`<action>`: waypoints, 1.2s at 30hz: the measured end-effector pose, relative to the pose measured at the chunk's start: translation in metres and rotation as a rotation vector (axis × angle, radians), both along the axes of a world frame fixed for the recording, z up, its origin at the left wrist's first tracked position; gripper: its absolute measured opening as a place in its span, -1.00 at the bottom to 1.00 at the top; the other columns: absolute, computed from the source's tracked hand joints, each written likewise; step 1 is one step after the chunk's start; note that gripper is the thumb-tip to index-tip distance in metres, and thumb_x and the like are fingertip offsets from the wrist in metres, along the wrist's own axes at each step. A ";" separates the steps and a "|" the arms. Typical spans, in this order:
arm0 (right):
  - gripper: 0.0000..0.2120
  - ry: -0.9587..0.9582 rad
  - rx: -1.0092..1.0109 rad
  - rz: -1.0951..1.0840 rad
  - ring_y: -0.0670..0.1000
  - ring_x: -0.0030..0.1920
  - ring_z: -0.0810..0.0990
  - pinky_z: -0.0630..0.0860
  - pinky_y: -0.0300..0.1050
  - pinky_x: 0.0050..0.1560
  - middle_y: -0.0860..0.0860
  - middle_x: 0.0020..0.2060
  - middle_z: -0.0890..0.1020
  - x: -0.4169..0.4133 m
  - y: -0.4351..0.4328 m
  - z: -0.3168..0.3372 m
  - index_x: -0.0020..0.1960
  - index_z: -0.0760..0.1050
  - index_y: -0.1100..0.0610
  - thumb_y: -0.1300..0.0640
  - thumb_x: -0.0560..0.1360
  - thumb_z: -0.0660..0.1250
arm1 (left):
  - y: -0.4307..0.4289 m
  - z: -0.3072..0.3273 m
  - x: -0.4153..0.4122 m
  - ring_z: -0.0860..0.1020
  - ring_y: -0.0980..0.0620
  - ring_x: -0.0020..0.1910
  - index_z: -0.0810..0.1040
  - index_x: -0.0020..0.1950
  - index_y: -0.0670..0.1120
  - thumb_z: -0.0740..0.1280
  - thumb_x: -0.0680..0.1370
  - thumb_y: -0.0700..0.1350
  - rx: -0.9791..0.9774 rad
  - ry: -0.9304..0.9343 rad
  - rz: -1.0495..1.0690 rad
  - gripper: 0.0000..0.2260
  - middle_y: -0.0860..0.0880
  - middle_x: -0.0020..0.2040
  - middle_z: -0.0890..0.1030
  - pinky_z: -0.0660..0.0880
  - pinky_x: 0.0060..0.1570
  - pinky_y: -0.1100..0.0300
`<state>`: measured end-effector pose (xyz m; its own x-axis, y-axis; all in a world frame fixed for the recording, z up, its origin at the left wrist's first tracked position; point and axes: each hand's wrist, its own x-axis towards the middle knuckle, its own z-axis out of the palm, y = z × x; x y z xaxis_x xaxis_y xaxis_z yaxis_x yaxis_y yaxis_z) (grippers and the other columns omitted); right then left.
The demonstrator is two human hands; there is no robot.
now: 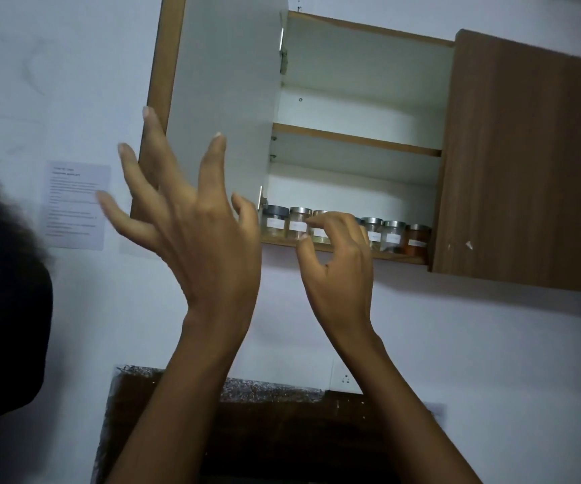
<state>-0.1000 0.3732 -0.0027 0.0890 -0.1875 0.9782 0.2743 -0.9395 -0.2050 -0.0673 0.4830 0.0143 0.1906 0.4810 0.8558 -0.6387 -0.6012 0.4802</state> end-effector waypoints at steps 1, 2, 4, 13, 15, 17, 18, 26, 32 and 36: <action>-0.77 0.006 0.000 -0.006 0.01 0.04 0.49 0.44 0.00 0.09 -0.03 -0.03 0.58 -0.001 -0.001 0.000 0.00 0.56 0.13 0.13 0.42 0.20 | -0.001 0.000 -0.001 0.14 -0.20 0.48 0.45 0.31 0.11 0.28 0.45 -0.10 -0.003 -0.003 -0.028 -0.58 -0.11 0.52 0.15 0.09 0.34 -0.21; -0.77 0.009 0.000 -0.009 0.02 0.05 0.49 0.44 0.01 0.09 -0.03 -0.03 0.57 -0.002 0.000 0.000 0.00 0.56 0.13 0.14 0.42 0.20 | -0.002 0.000 -0.002 0.16 -0.19 0.47 0.45 0.30 0.11 0.28 0.45 -0.11 -0.009 -0.007 -0.054 -0.59 -0.11 0.52 0.16 0.15 0.31 -0.16; -0.77 0.004 -0.011 -0.006 0.03 0.05 0.49 0.45 0.01 0.07 -0.03 -0.03 0.57 -0.005 0.002 0.003 -0.01 0.56 0.14 0.15 0.41 0.20 | -0.003 -0.001 -0.005 0.19 -0.17 0.46 0.47 0.28 0.11 0.29 0.46 -0.12 -0.022 -0.012 -0.090 -0.61 -0.11 0.52 0.16 0.20 0.27 -0.11; -0.74 -0.006 -0.057 0.104 -0.04 0.05 0.51 0.48 -0.14 0.02 -0.03 0.00 0.59 -0.028 0.028 0.026 0.06 0.56 0.15 0.14 0.44 0.20 | -0.014 -0.004 -0.018 0.25 -0.14 0.43 0.51 0.26 0.09 0.33 0.47 -0.17 -0.031 -0.083 -0.199 -0.63 -0.10 0.50 0.22 0.21 0.25 -0.04; -0.73 -0.002 -0.064 0.121 -0.07 0.07 0.52 0.49 -0.14 0.06 -0.03 0.02 0.60 -0.034 0.031 0.031 0.09 0.57 0.14 0.12 0.45 0.21 | -0.018 -0.005 -0.022 0.26 -0.13 0.43 0.51 0.27 0.07 0.34 0.46 -0.19 -0.032 -0.098 -0.219 -0.61 -0.12 0.50 0.23 0.22 0.23 -0.03; -0.73 0.013 -0.067 0.165 -0.10 0.09 0.54 0.51 -0.10 0.11 -0.03 0.05 0.61 -0.038 0.035 0.036 0.11 0.57 0.14 0.13 0.46 0.22 | -0.023 -0.005 -0.027 0.27 -0.13 0.43 0.49 0.29 0.04 0.36 0.47 -0.18 -0.048 -0.106 -0.238 -0.60 -0.15 0.49 0.22 0.22 0.23 0.00; -0.72 0.026 -0.066 0.202 -0.10 0.10 0.54 0.51 -0.08 0.12 -0.03 0.06 0.61 -0.041 0.036 0.037 0.13 0.56 0.13 0.14 0.47 0.23 | -0.025 -0.005 -0.030 0.28 -0.13 0.42 0.48 0.32 0.02 0.36 0.49 -0.16 -0.059 -0.110 -0.249 -0.61 -0.17 0.49 0.22 0.21 0.22 0.02; -0.67 0.109 -0.073 0.320 -0.11 0.13 0.55 0.57 -0.14 0.03 -0.02 0.20 0.56 -0.058 0.024 0.039 0.23 0.50 0.12 0.20 0.48 0.27 | -0.048 -0.007 -0.046 0.46 -0.14 0.20 0.43 0.36 -0.15 0.27 0.53 -0.25 -0.023 -0.238 -0.308 -0.62 -0.14 0.37 0.44 0.39 0.07 0.09; -0.64 0.087 -0.029 0.302 -0.13 0.07 0.58 0.57 -0.05 0.03 -0.08 0.12 0.60 -0.065 0.004 0.035 0.25 0.49 0.08 0.16 0.46 0.29 | -0.070 -0.006 -0.052 0.48 -0.10 0.10 0.46 0.34 -0.19 0.22 0.55 -0.20 -0.035 -0.345 -0.421 -0.65 -0.10 0.27 0.53 0.57 -0.05 0.07; -0.64 0.030 -0.029 0.316 -0.18 0.03 0.59 0.56 -0.09 0.08 -0.24 0.00 0.58 -0.070 -0.011 0.032 0.22 0.47 0.01 0.23 0.45 0.32 | -0.083 -0.005 -0.046 0.49 -0.07 0.08 0.46 0.34 -0.17 0.30 0.54 -0.20 -0.010 -0.361 -0.544 -0.64 -0.08 0.23 0.54 0.43 -0.06 0.29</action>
